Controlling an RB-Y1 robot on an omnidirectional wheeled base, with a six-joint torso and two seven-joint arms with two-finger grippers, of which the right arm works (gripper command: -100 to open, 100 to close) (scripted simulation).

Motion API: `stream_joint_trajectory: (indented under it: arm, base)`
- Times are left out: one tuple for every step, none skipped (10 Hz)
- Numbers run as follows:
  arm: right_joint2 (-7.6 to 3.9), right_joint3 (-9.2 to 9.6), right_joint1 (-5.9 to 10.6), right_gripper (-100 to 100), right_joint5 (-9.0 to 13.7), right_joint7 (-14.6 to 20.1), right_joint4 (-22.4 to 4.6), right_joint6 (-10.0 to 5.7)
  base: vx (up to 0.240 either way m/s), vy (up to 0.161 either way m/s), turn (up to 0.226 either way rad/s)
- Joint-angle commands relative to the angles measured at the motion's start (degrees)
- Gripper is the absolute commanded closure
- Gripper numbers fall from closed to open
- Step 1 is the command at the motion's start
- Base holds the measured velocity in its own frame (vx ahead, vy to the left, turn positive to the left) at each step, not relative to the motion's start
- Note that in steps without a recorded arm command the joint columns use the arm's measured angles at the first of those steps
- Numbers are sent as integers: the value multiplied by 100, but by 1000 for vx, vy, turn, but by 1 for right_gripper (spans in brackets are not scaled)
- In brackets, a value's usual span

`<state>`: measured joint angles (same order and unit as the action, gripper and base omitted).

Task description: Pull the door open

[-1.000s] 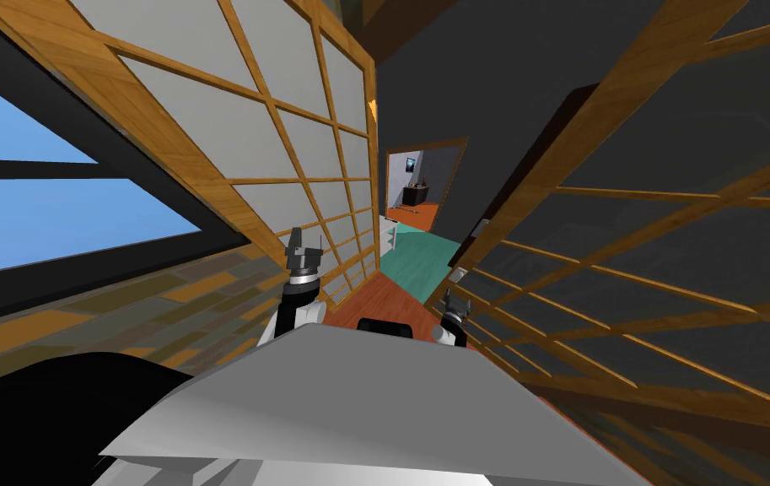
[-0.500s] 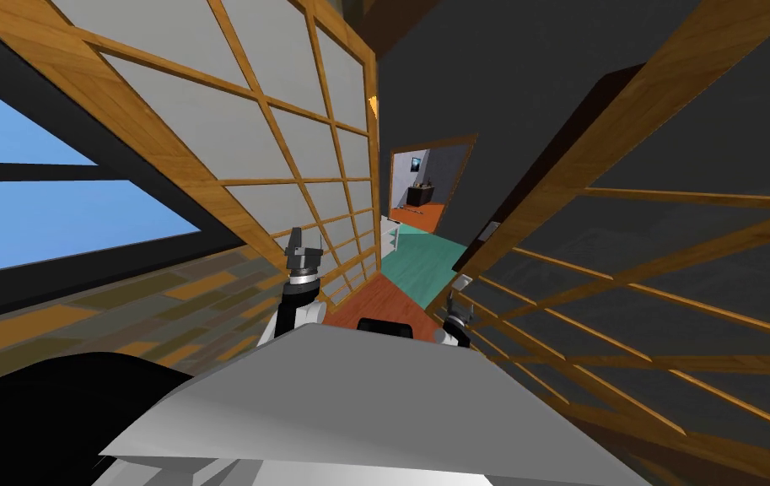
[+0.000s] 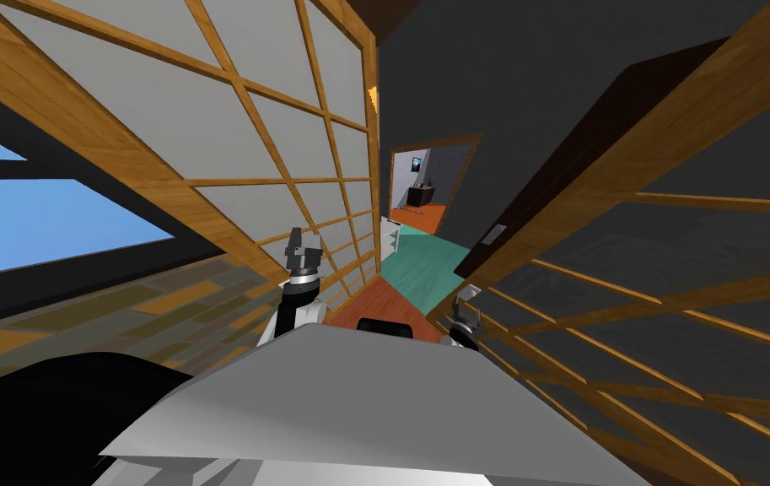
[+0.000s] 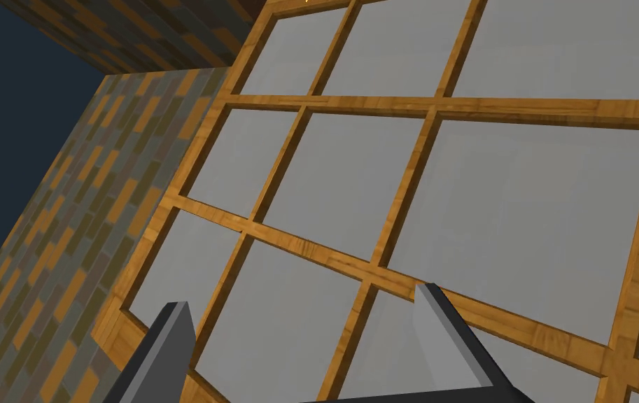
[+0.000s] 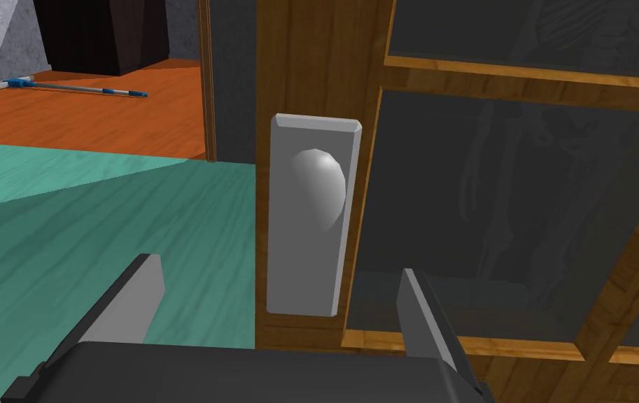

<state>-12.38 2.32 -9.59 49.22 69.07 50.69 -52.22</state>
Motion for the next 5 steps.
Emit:
stream_joint_trajectory:
  arm:
    - [-149,20,-24,-100,-2,227,-127,-42]
    - [-222,31,-59,-100,-2,330,-164,-58]
    - [-296,42,-94,-100,-3,433,-202,-74]
    - [-370,54,-128,-100,-4,536,-239,-90]
    - [-442,65,-162,-100,-4,637,-276,-106]
  base:
    - [123,-8,5]
    - [95,-5,5]
    - [84,-3,3]
    - [81,-1,2]
    - [90,10,1]
